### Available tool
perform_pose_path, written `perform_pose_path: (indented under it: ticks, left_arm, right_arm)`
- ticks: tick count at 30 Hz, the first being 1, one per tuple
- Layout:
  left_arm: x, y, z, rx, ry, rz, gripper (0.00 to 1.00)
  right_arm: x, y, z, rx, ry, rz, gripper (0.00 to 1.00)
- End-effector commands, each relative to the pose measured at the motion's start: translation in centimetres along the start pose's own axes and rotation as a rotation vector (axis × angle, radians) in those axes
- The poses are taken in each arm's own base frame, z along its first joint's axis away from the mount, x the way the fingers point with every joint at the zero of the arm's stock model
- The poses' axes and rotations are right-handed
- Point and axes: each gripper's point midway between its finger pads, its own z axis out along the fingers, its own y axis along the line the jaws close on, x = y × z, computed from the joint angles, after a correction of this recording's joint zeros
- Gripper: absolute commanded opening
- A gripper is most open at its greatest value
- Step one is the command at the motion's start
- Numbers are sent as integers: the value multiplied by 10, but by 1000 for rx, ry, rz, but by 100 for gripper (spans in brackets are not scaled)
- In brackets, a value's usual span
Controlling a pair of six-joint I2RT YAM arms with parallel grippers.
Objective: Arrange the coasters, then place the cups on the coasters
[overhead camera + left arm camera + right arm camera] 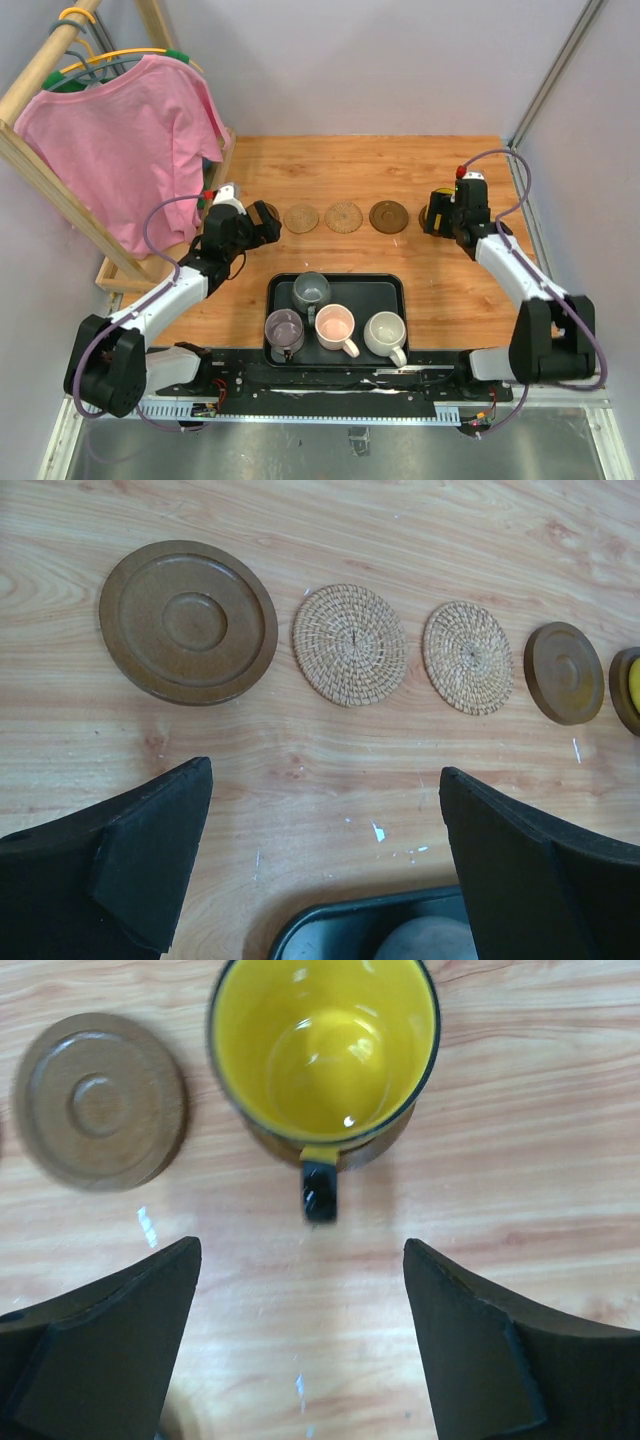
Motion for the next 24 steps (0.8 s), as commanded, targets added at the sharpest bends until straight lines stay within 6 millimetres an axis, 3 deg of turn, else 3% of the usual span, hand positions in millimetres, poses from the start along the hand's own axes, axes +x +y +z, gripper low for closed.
perform_pose_path:
  ticks: [1,6,14,19,24]
  left_arm:
    - [-7,-3,-5,23,-29,2,100]
    - [-5,-5,-6,38,-24,1,100]
    - [-3,-8,-7,48,-4,2,100]
    - [-3,-7,-8,41,3,1,100]
    - [-4,-6,-11,36,4,-3,100]
  right_arm:
    - [24,25,-46,-72,37,-15,84]
    - [58,53,-100,-177,85,-93,85]
    - [116,74,-172,-370,195,-229,78]
    - [142,75,-202,-422,274,-271,77]
    - [166,79,-217,-466,333,-271,82]
